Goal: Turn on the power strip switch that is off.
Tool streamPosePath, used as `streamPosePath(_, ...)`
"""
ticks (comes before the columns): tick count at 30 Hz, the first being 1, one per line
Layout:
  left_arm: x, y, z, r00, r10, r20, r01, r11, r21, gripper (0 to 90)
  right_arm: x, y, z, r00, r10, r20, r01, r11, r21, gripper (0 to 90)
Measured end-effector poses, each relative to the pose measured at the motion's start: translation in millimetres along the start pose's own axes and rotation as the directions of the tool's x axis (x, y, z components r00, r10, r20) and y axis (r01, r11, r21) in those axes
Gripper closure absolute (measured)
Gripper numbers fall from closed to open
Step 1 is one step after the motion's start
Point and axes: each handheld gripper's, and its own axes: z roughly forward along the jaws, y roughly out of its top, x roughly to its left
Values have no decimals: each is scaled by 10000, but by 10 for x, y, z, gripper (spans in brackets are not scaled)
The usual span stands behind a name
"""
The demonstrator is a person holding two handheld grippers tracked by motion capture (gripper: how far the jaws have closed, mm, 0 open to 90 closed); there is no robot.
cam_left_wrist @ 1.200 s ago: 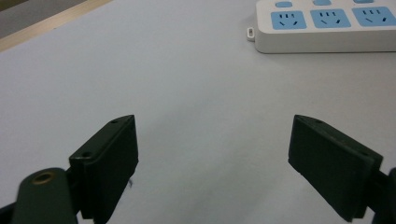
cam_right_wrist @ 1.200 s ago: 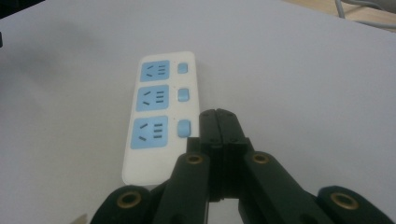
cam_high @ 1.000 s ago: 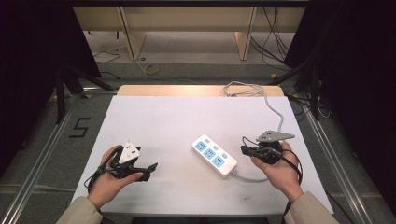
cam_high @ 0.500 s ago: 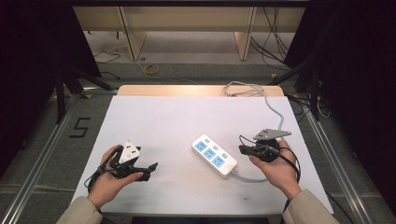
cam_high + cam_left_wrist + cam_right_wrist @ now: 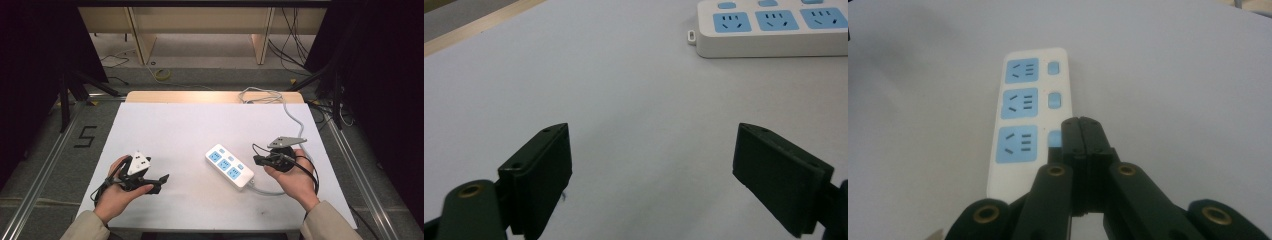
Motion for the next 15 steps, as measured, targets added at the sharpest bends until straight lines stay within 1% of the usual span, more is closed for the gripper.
streamPosePath(15, 0, 3, 3, 10000, 19, 4, -19, 10000, -1, 156, 16, 69, 55, 10000, 20, -37, -19, 9997, 262, 900)
